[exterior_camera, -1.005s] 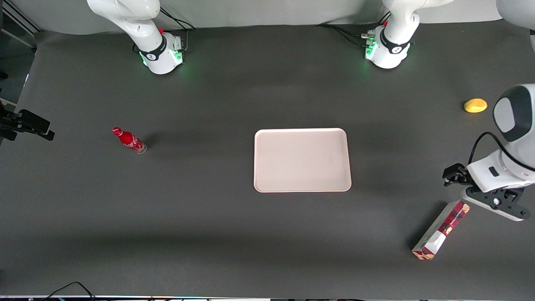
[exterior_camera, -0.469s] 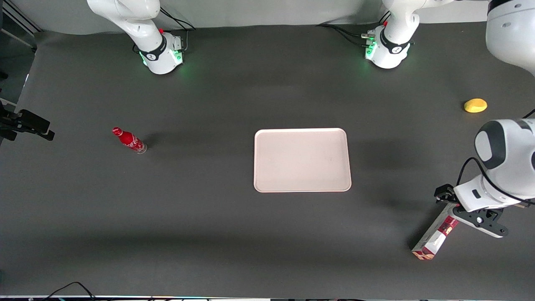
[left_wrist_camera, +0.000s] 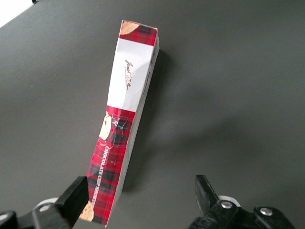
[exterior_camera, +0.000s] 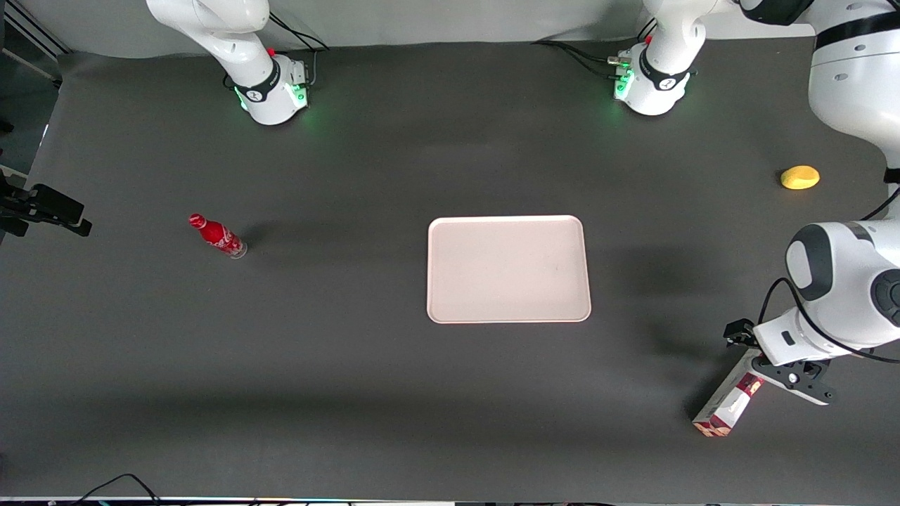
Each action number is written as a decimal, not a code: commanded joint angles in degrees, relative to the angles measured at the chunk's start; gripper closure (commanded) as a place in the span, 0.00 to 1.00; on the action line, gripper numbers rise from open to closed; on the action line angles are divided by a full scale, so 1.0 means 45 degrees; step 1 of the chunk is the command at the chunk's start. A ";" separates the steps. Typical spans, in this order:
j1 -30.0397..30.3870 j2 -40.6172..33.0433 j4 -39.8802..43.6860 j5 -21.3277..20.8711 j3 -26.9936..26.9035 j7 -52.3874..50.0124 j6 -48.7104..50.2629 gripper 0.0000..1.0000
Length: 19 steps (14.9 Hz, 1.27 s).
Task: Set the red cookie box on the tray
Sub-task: 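Close the left gripper on the box end and lift it upright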
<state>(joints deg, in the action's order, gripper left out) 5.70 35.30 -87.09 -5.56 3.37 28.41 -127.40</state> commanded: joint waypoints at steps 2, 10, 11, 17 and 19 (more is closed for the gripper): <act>0.0160 0.0847 0.0310 -0.0131 -0.0105 0.0928 -0.1062 0.00; 0.0160 0.1998 0.0310 -0.0131 -0.0105 0.1343 -0.3229 0.00; 0.0179 0.2193 0.0310 -0.0131 -0.0105 0.1343 -0.3503 0.00; 0.0160 0.2976 0.0310 -0.0151 -0.0105 0.1711 -0.4461 0.04; 0.0160 0.2996 0.0310 -0.0112 -0.0105 0.2492 -0.4580 0.48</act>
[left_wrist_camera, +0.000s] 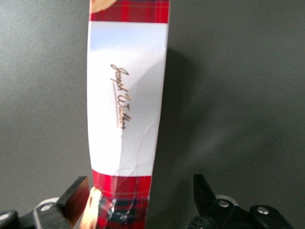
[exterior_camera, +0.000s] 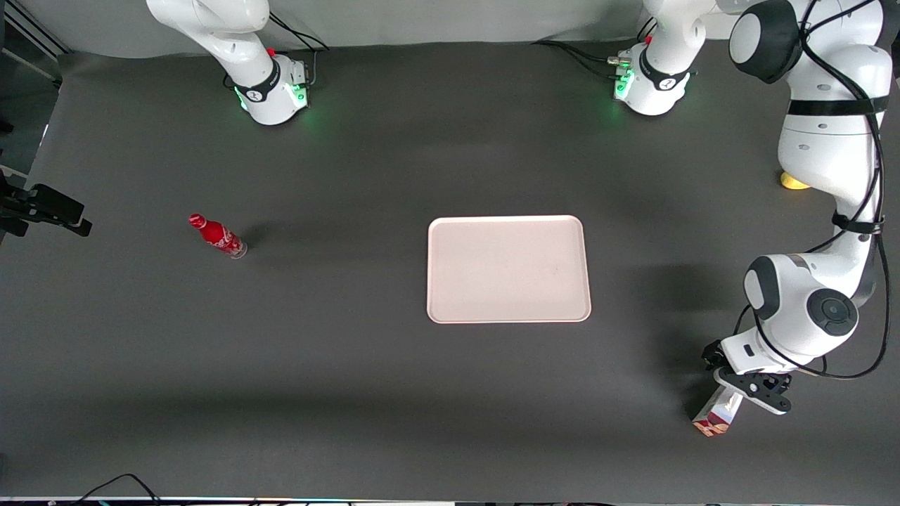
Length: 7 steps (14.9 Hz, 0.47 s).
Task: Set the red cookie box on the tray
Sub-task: 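Close the left gripper on the box end and lift it upright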
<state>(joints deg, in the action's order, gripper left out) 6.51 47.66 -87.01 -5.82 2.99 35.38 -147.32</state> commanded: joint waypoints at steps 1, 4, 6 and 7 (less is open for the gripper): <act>-0.0021 0.0248 0.0293 -0.0055 -0.0019 0.1004 -0.0153 0.75; -0.0001 0.0287 0.0293 0.0139 -0.0019 0.1024 -0.0172 1.00; 0.0349 0.0384 0.0313 0.0295 0.0000 0.1005 -0.0172 1.00; 0.0331 0.0346 0.0313 0.0374 0.0019 0.0947 -0.0172 1.00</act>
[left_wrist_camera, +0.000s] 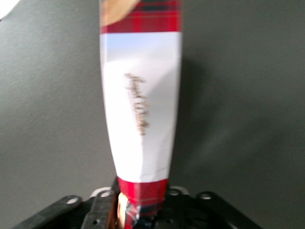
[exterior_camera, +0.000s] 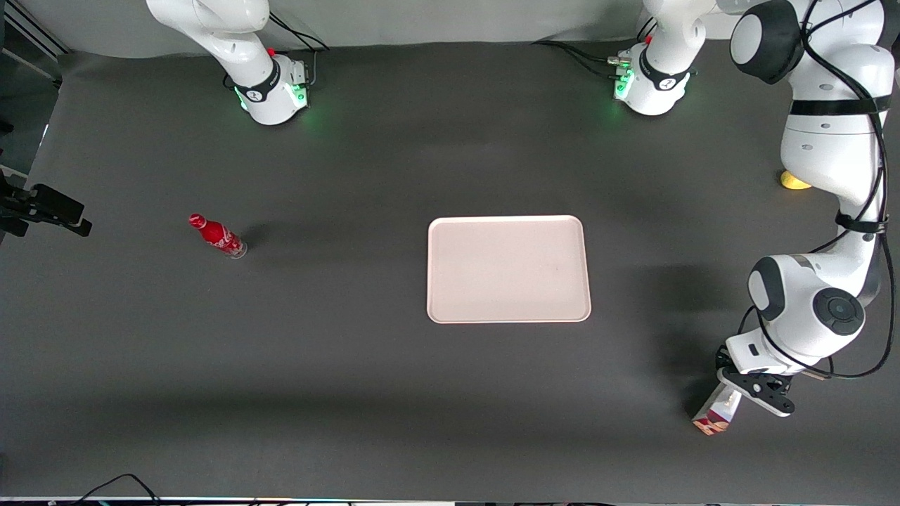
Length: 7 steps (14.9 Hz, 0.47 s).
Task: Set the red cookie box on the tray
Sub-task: 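Close the left gripper on the box end and lift it upright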
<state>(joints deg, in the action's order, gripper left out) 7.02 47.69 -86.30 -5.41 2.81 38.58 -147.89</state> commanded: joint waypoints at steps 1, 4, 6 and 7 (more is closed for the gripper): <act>0.0160 0.0204 0.0232 0.0343 0.0118 0.0157 0.0245 1.00; -0.0016 -0.0400 0.0912 0.0421 0.0138 -0.0019 0.1880 1.00; -0.0249 -0.1044 0.1286 0.0344 0.0138 -0.0273 0.3309 1.00; -0.0347 -0.1453 0.1287 0.0324 0.0119 -0.0293 0.3779 1.00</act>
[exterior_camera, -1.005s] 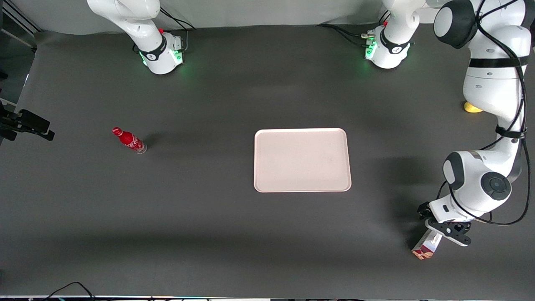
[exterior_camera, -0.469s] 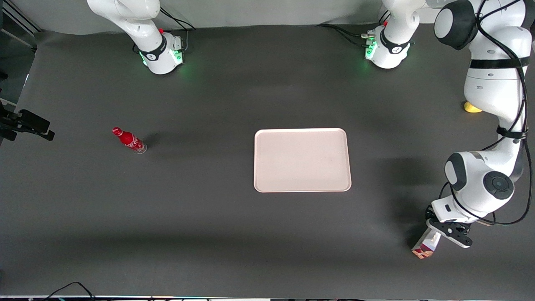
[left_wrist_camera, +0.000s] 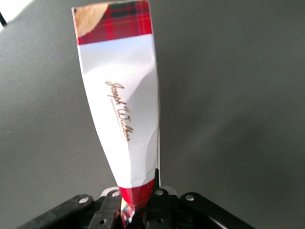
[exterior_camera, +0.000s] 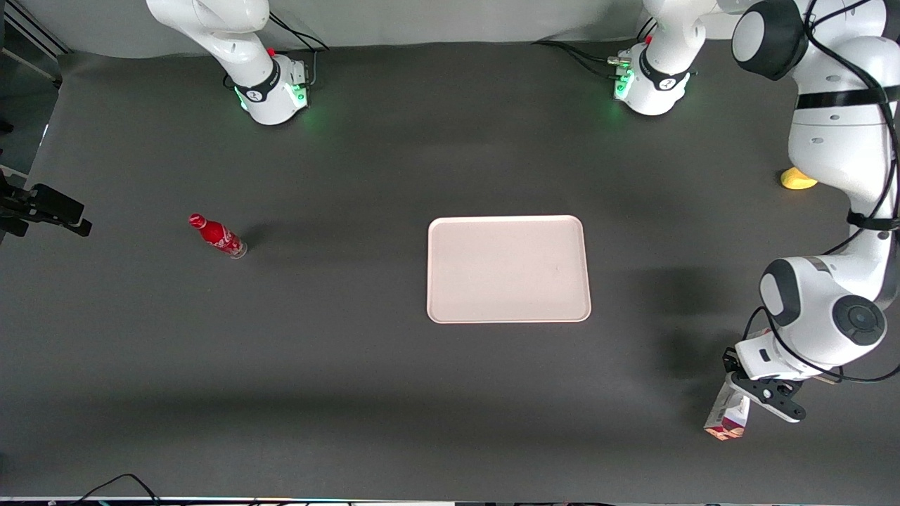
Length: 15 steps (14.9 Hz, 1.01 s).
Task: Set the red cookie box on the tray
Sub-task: 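Carry the hanging cookie box with the left gripper over the white tray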
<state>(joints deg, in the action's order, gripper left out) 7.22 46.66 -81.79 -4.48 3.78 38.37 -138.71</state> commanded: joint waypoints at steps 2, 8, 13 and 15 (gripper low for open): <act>-0.0471 -0.2103 0.0264 0.0020 -0.0098 -0.0634 0.2966 1.00; -0.1115 -0.5149 0.0245 -0.0293 -0.0021 -0.1457 0.7419 1.00; -0.1135 -0.7046 0.0245 -0.0293 0.0623 -0.3016 1.0625 1.00; -0.1115 -0.7146 0.0187 -0.0274 0.0974 -0.4067 1.1115 1.00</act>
<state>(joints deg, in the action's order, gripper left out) 2.53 16.63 -79.06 -4.95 6.51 26.48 -91.47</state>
